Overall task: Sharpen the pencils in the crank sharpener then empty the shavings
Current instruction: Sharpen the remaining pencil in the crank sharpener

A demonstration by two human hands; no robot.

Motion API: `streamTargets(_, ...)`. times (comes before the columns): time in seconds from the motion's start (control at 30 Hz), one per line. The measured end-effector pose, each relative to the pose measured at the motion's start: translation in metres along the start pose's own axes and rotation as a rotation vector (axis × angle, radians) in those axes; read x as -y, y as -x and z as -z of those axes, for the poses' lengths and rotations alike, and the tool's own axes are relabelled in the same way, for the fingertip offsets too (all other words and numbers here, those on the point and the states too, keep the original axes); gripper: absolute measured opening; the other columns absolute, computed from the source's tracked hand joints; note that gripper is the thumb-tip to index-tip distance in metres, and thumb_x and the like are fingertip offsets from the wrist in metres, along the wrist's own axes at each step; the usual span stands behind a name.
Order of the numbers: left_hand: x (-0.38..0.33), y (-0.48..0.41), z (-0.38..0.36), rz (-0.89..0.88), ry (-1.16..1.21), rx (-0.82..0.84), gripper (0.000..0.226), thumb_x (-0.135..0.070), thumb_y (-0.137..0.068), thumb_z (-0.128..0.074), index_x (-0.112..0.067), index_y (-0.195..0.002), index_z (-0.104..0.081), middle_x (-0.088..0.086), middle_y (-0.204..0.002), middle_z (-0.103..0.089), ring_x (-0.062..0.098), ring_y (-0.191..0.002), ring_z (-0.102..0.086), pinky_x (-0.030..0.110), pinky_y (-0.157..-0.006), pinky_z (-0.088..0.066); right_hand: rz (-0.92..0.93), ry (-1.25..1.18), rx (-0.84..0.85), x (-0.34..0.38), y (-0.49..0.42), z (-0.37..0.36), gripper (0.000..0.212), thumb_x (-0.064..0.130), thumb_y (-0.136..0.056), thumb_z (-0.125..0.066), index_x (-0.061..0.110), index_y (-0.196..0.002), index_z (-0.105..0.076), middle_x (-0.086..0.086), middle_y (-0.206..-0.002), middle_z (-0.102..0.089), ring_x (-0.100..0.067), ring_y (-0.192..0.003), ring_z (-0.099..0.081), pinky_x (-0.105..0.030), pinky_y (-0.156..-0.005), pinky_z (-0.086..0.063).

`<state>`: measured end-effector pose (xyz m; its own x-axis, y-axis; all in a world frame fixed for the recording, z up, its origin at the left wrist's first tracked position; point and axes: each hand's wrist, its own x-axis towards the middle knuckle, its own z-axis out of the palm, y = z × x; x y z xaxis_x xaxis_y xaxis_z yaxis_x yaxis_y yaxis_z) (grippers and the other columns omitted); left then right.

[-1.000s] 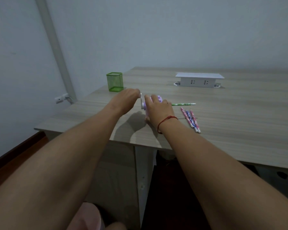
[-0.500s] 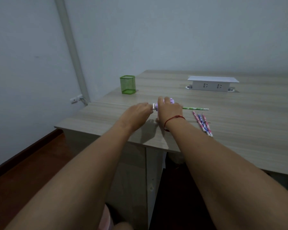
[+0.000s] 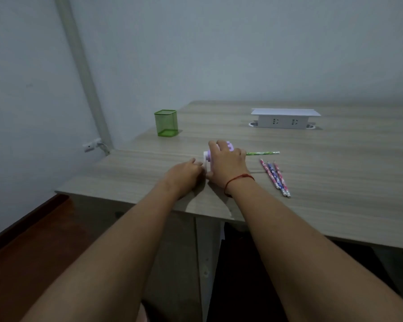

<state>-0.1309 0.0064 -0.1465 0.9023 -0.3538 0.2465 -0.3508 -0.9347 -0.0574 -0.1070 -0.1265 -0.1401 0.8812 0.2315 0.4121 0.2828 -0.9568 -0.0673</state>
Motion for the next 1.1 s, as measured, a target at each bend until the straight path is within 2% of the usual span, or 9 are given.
streamTargets(0.17, 0.015, -0.032, 0.014, -0.055, -0.173, -0.043, 0.019, -0.022, -0.094, -0.049, -0.015, -0.104, -0.065, 0.008, -0.102, -0.069, 0.027, -0.091, -0.065, 0.035, -0.079, -0.049, 0.016, -0.033, -0.008, -0.003, -0.003, -0.005, 0.075, 0.041, -0.075, -0.070, 0.020, -0.138, -0.035, -0.005, -0.137, -0.042, -0.032, -0.118, -0.049, -0.052, -0.102, -0.037)
streamTargets(0.33, 0.028, -0.054, 0.031, -0.100, -0.191, -0.150, 0.020, -0.012, -0.094, -0.046, -0.012, -0.091, -0.066, 0.012, -0.094, -0.071, 0.034, -0.086, -0.065, 0.037, -0.068, -0.048, -0.014, 0.041, 0.020, -0.003, -0.004, -0.003, 0.071, 0.038, -0.077, -0.070, 0.020, -0.136, -0.035, -0.008, -0.136, -0.041, -0.036, -0.114, -0.051, -0.052, -0.100, -0.040)
streamTargets(0.43, 0.025, -0.049, 0.030, -0.101, -0.166, -0.203, 0.018, -0.002, -0.092, -0.047, -0.006, -0.087, -0.064, 0.014, -0.091, -0.069, 0.034, -0.086, -0.064, 0.035, -0.065, -0.040, -0.008, 0.093, 0.048, -0.004, -0.005, -0.002, 0.069, 0.033, -0.079, -0.069, 0.020, -0.137, -0.034, -0.009, -0.137, -0.041, -0.037, -0.112, -0.053, -0.050, -0.096, -0.044)
streamTargets(0.53, 0.021, -0.042, 0.035, -0.097, -0.070, -0.288, 0.017, -0.003, -0.094, -0.046, -0.003, -0.085, -0.061, 0.018, -0.090, -0.067, 0.036, -0.087, -0.062, 0.037, -0.067, -0.040, -0.004, 0.095, 0.065, -0.003, -0.004, 0.002, 0.068, 0.033, -0.080, -0.069, 0.020, -0.137, -0.034, -0.008, -0.135, -0.042, -0.034, -0.112, -0.053, -0.048, -0.094, -0.046)
streamTargets(0.63, 0.018, -0.037, 0.046, -0.178, -0.021, -0.339, 0.022, -0.008, -0.097, -0.044, -0.001, -0.086, -0.062, 0.019, -0.091, -0.066, 0.036, -0.087, -0.061, 0.041, -0.071, -0.044, -0.054, 0.100, 0.086, -0.001, -0.012, 0.007, 0.052, 0.025, -0.092, -0.056, 0.018, -0.140, -0.036, -0.008, -0.137, -0.044, -0.033, -0.122, -0.049, -0.048, -0.098, -0.045)
streamTargets(0.77, 0.014, -0.015, 0.036, -0.210, 0.007, -0.392, 0.012, -0.001, -0.091, -0.052, -0.004, -0.088, -0.063, 0.016, -0.088, -0.066, 0.032, -0.082, -0.061, 0.035, -0.067, -0.043, -0.081, 0.089, 0.096, 0.004, -0.017, 0.008, 0.049, 0.023, -0.092, -0.059, 0.018, -0.137, -0.039, -0.009, -0.139, -0.044, -0.033, -0.125, -0.047, -0.046, -0.096, -0.045)
streamTargets(0.87, 0.010, -0.001, 0.017, -0.198, -0.010, -0.376, 0.008, -0.005, -0.089, -0.055, -0.005, -0.089, -0.064, 0.013, -0.085, -0.066, 0.030, -0.077, -0.063, 0.035, -0.064, -0.046, -0.082, 0.092, 0.084, 0.006, -0.014, 0.009, 0.046, 0.022, -0.094, -0.056, 0.016, -0.136, -0.040, -0.009, -0.140, -0.043, -0.032, -0.130, -0.044, -0.044, -0.098, -0.044)
streamTargets(0.97, 0.003, 0.006, 0.000, -0.142, 0.002, -0.320, 0.012, -0.011, -0.091, -0.055, -0.006, -0.097, -0.064, 0.013, -0.097, -0.067, 0.029, -0.088, -0.065, 0.034, -0.072, -0.048, -0.074, 0.064, 0.062, 0.005, -0.012, 0.011, 0.041, 0.027, -0.096, -0.051, 0.015, -0.134, -0.040, -0.007, -0.138, -0.044, -0.031, -0.130, -0.043, -0.043, -0.099, -0.042)
streamTargets(1.1, -0.002, 0.004, -0.009, -0.018, -0.002, -0.188, 0.019, -0.014, -0.093, -0.052, -0.008, -0.107, -0.063, 0.015, -0.123, -0.059, 0.029, -0.111, -0.058, 0.037, -0.091, -0.046, -0.080, 0.051, 0.084, 0.006, -0.010, 0.008, 0.050, 0.030, -0.093, -0.054, 0.016, -0.137, -0.035, -0.008, -0.140, -0.040, -0.036, -0.124, -0.046, -0.049, -0.102, -0.039)
